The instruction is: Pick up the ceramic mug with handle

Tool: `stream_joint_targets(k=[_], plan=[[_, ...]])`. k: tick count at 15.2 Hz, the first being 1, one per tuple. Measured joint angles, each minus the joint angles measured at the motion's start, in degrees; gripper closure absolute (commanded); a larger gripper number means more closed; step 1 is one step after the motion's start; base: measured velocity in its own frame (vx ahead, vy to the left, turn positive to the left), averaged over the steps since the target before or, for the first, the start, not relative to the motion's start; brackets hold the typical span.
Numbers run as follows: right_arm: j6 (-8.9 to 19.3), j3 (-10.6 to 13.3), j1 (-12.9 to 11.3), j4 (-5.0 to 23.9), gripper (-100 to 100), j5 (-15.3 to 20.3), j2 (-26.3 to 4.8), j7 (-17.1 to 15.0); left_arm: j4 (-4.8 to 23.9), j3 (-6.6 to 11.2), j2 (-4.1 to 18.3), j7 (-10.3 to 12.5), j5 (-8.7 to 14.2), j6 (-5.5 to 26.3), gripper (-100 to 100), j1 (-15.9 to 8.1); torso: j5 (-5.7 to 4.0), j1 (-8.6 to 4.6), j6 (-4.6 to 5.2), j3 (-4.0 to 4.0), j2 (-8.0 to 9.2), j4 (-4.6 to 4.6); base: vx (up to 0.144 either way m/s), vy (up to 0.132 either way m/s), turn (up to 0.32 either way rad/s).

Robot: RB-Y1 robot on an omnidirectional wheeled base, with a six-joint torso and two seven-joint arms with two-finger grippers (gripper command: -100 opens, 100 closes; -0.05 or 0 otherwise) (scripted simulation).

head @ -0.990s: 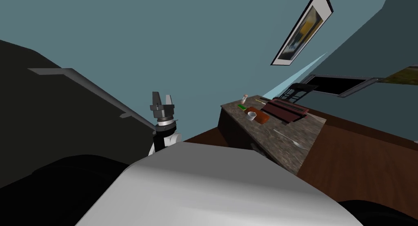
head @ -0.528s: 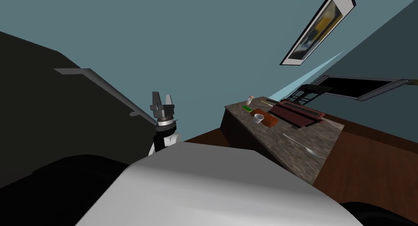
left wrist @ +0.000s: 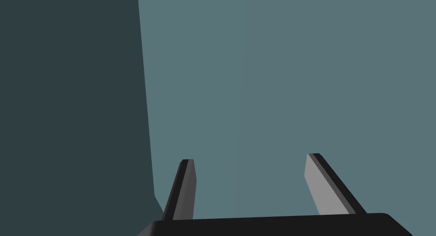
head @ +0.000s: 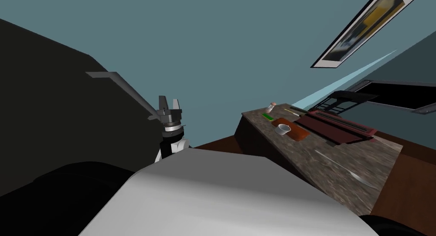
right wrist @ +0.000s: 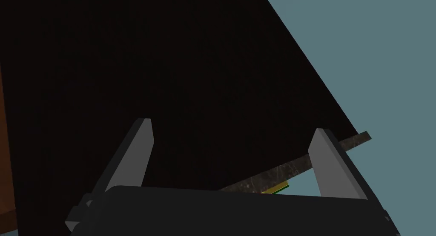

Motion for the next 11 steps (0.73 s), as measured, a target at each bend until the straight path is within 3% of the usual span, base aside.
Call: stream_joint_targets(k=[5,7,11], plan=[[0.30,0.69,3.03,6.07,-100,-0.10,-5.98,-0.25,0.00,0.00,0.00,0.00,0.00,0.00,0,0.00,-0.02,-0.05,-0.03,-0.01,-0.02,0.00,0.062,0.095,0.168],[0.61,0.20,6.01,7.78,-100,-0.46,-9.28,-0.35,0.00,0.00,0.00,0.00,0.00,0.00,0,0.00,0.02,0.03,-0.05,-0.08,-0.14,-0.03,0.082,0.092,0.130],[1.54,1.48,7.22,12.60,-100,-0.45,-14.02,-0.25,0.00,0.00,0.00,0.00,0.00,0.00,0,0.00,-0.01,0.00,-0.07,-0.11,-0.19,-0.04,0.099,0.098,0.207]])
